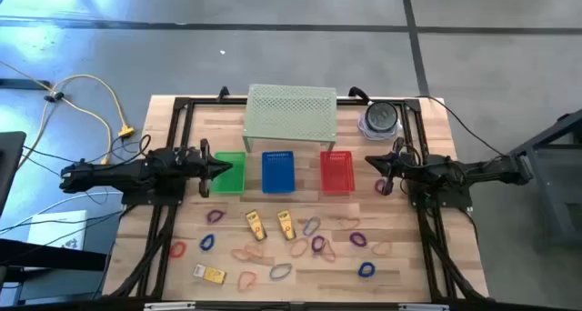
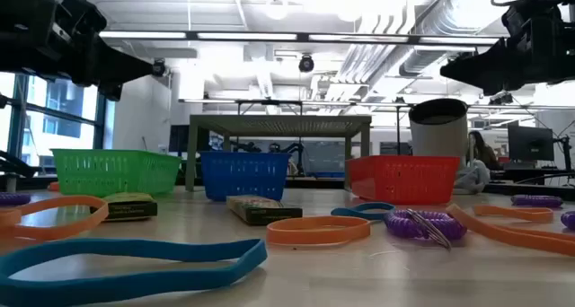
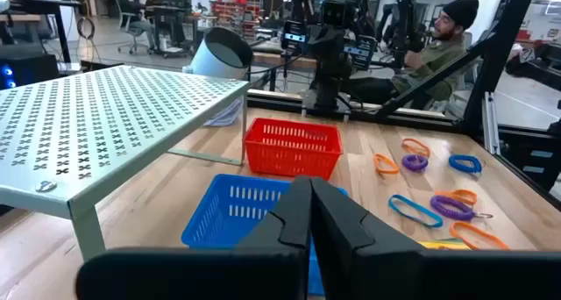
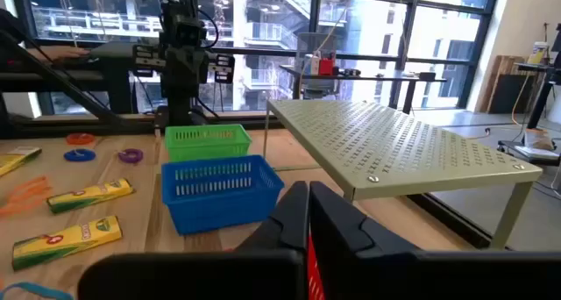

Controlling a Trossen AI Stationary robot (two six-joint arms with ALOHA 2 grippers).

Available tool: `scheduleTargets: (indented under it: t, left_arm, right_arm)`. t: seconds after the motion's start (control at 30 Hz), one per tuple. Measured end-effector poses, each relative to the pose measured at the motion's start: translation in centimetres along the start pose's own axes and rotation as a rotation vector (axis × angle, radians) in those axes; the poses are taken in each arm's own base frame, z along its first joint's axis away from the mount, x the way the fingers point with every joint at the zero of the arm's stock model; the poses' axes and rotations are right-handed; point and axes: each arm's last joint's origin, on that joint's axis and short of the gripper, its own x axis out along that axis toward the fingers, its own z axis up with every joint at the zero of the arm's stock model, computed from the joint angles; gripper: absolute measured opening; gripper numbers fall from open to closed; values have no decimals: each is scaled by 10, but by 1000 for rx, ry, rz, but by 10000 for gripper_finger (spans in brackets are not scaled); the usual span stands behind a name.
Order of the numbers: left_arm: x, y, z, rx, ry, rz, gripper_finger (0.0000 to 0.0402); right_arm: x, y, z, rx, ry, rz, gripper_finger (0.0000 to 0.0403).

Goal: Pick & Place Office Desk Supplies
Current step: Put the purple spring keychain into the red bin

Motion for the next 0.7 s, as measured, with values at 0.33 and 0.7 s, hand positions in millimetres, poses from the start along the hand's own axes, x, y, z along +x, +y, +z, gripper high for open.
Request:
scheduleTargets:
  t: [0.33, 0.7]
  left_arm:
    - [0, 0, 0, -1, -1, 0, 1]
    - [0, 0, 0, -28, -1, 1, 1]
  right_arm:
    - [0, 0, 0, -23, 0, -1, 2]
    - [0, -1, 1, -29, -7, -47, 2]
